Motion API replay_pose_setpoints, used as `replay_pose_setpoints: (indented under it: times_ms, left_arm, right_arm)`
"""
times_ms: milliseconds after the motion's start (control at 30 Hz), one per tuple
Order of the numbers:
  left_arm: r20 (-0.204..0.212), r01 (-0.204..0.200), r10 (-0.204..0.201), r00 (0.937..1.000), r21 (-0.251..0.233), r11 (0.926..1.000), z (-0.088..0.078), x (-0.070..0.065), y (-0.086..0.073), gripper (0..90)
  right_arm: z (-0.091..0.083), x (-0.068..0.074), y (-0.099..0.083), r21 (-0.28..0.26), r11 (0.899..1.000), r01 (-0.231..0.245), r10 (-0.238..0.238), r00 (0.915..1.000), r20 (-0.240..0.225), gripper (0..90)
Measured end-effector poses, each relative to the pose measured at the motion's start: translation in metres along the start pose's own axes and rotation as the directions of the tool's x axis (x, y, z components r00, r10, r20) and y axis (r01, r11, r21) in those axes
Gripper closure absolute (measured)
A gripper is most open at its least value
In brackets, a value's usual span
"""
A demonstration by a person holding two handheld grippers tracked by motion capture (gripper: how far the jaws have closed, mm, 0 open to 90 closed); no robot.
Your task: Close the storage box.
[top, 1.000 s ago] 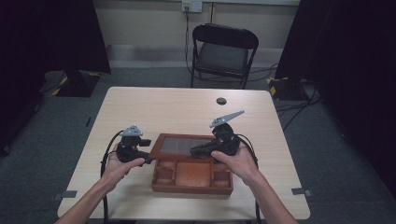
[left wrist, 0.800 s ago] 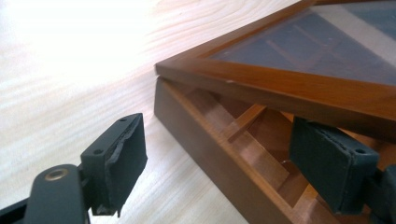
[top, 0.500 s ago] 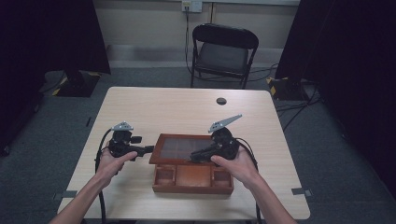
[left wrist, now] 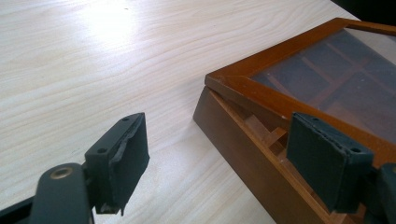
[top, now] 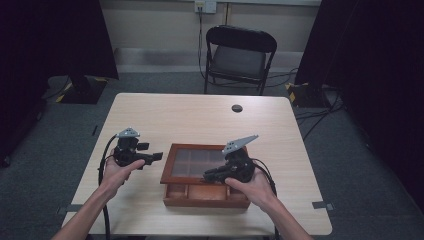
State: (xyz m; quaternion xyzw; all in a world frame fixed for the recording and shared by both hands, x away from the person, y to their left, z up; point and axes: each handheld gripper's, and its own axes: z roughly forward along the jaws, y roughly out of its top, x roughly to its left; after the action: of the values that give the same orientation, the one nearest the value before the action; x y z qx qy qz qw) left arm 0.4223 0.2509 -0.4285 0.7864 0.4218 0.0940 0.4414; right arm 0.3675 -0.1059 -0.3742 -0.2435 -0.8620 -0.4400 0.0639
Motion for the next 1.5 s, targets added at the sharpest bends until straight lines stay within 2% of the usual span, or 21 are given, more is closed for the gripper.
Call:
replay_pose_setpoints:
  times_ms: [133, 267, 300, 367, 700, 967, 1200, 1300, 1333, 1500]
  left_arm:
    - [0.001, 0.000, 0.000, 1.0000, 0.005, 1.0000, 0.001, 0.000, 0.000, 20.5]
    - [0.011, -0.005, 0.004, 0.9999, 0.011, 0.9999, 0.002, 0.000, 0.000, 20.5]
    - [0.037, 0.007, -0.008, 0.9993, 0.012, 0.9999, 0.003, 0.000, -0.001, 20.4]
    - [0.035, 0.002, -0.003, 0.9994, 0.016, 0.9999, 0.003, 0.000, -0.001, 20.4]
    - [0.030, 0.000, -0.001, 0.9995, 0.026, 0.9997, 0.003, 0.001, -0.002, 20.4]
    - [0.030, -0.003, 0.002, 0.9995, 0.035, 0.9994, 0.004, -0.001, -0.002, 20.5]
    - [0.030, -0.012, 0.010, 0.9995, 0.048, 0.9988, 0.006, -0.001, -0.002, 20.5]
    - [0.028, -0.012, 0.011, 0.9996, 0.048, 0.9988, 0.006, -0.002, -0.003, 20.6]
    - [0.028, -0.013, 0.012, 0.9996, 0.048, 0.9988, 0.006, -0.002, -0.003, 20.7]
    - [0.026, -0.013, 0.012, 0.9996, 0.052, 0.9986, 0.007, -0.003, -0.003, 20.9]
  right_arm:
    - [0.004, 0.002, -0.005, 0.001, 1.000, 0.010, -0.010, 0.9999, 0.008, 81.4]
    - [0.011, 0.001, -0.012, 0.031, 0.999, 0.013, -0.013, 0.9999, -0.004, 81.5]
    - [0.013, 0.001, -0.014, 0.037, 0.999, 0.014, -0.014, 0.9999, -0.001, 81.5]
    - [0.017, 0.003, -0.017, 0.057, 0.998, 0.030, -0.030, 0.9995, 0.008, 81.5]
    - [0.029, -0.001, -0.026, 0.095, 0.995, 0.025, -0.024, 0.9995, -0.020, 81.8]
    - [0.044, -0.004, -0.036, 0.163, 0.986, 0.031, -0.030, 0.9995, -0.009, 81.9]
    - [0.044, -0.005, -0.037, 0.154, 0.988, 0.027, -0.025, 0.9995, -0.017, 81.8]
    - [0.044, -0.006, -0.038, 0.143, 0.990, 0.015, -0.012, 0.9997, -0.021, 78.7]
    - [0.043, -0.005, -0.037, 0.137, 0.990, 0.025, -0.023, 0.9996, -0.014, 78.4]
    - [0.040, -0.005, -0.035, 0.115, 0.993, 0.019, -0.016, 0.9996, -0.022, 75.1]
